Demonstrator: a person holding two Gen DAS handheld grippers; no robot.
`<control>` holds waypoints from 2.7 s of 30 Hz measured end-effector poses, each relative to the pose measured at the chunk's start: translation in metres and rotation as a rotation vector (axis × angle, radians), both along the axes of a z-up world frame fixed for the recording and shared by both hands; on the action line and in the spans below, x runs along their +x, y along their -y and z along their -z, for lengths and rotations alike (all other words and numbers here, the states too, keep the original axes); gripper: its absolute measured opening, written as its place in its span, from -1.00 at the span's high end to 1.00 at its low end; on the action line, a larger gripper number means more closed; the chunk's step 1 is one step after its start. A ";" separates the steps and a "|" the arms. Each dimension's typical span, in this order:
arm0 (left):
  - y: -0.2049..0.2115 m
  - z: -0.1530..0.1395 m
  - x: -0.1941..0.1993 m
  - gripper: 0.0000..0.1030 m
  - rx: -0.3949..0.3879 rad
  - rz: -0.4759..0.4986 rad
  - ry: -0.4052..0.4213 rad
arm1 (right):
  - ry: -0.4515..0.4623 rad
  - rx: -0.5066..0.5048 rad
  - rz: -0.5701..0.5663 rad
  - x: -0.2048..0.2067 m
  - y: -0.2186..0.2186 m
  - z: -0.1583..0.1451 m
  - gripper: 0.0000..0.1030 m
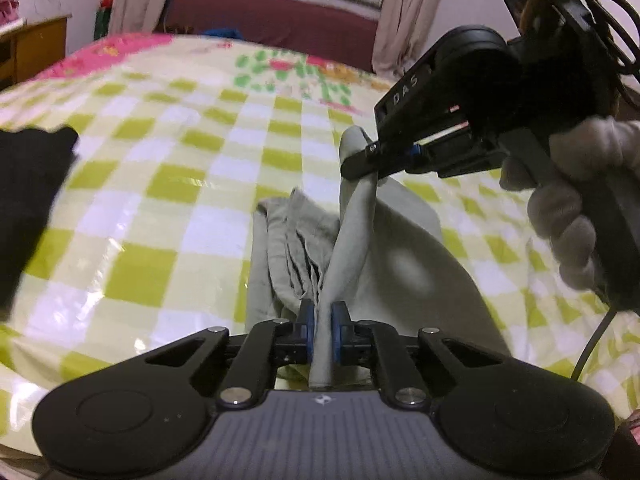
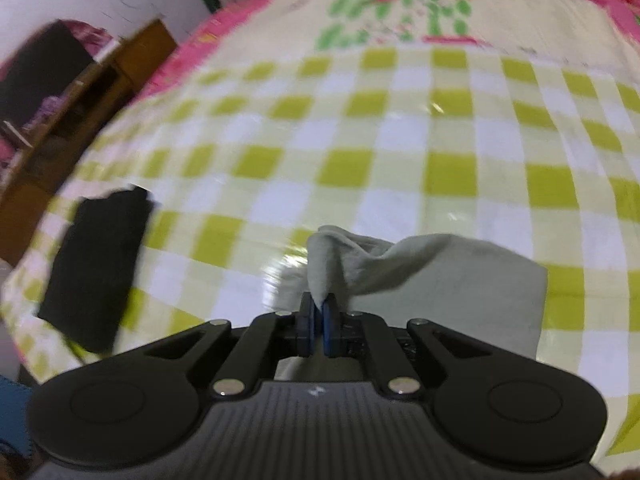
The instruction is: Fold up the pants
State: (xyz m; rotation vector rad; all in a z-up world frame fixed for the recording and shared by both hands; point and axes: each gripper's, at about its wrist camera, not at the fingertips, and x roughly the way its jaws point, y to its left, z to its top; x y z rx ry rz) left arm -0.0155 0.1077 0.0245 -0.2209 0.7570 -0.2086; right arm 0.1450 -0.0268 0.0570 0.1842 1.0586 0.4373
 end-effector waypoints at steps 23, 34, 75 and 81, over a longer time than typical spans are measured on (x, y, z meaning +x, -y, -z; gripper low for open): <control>-0.010 0.015 -0.009 0.31 0.063 -0.018 -0.145 | 0.095 0.060 -0.294 -0.018 -0.084 0.028 0.00; -0.008 -0.024 0.034 0.12 0.116 -0.139 0.093 | 0.173 -0.011 -0.034 -0.021 0.042 0.027 -0.12; 0.014 0.043 0.098 -0.57 0.363 -0.125 -0.063 | 0.011 0.107 0.107 -0.099 0.101 0.070 0.40; 0.014 0.039 0.084 -0.58 0.373 -0.127 -0.063 | 0.023 0.111 0.134 -0.102 0.108 0.065 0.40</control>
